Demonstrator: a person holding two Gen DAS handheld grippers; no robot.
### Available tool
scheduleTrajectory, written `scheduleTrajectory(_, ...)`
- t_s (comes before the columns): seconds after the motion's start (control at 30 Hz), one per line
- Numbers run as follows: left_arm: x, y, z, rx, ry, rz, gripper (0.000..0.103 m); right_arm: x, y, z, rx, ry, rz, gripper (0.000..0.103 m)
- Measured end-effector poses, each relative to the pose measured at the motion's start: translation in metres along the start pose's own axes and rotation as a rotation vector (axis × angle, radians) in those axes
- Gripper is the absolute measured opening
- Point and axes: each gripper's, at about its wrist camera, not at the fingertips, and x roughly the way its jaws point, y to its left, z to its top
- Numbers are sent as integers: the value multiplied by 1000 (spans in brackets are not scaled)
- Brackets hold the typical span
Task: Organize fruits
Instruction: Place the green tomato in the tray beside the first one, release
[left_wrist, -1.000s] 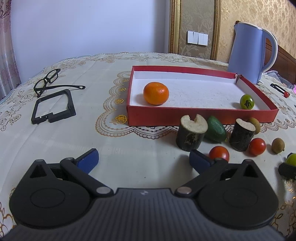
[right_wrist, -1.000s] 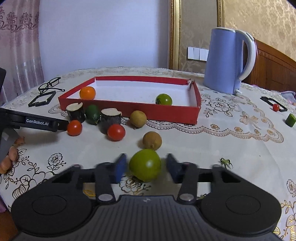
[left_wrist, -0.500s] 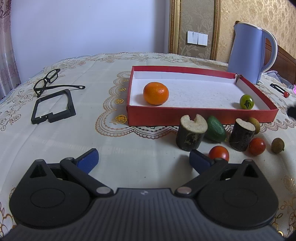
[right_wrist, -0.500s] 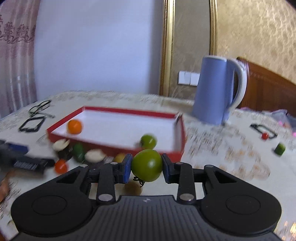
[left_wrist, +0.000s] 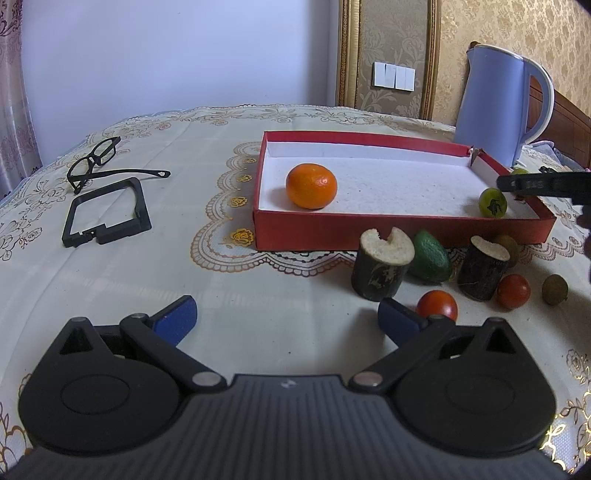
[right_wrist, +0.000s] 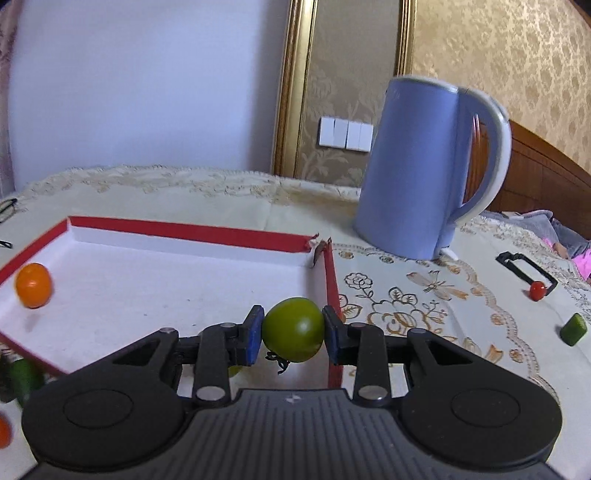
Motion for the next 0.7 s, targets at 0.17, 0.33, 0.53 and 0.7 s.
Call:
scheduleTrajectory(0.17, 0, 0, 0, -1, 0, 0, 103, 18, 3, -2, 4, 36, 15, 33)
scheduleTrajectory(0.33, 0, 0, 0, 1, 0, 0, 103, 19, -3, -2, 41, 43, 51, 33)
scheduleTrajectory(0.53, 0, 0, 0, 0, 0, 0, 103, -1, -8, -3, 50, 5, 78, 61)
scheduleTrajectory(0.7, 0, 0, 0, 0, 0, 0, 103, -53, -20, -19, 63, -75, 67, 80)
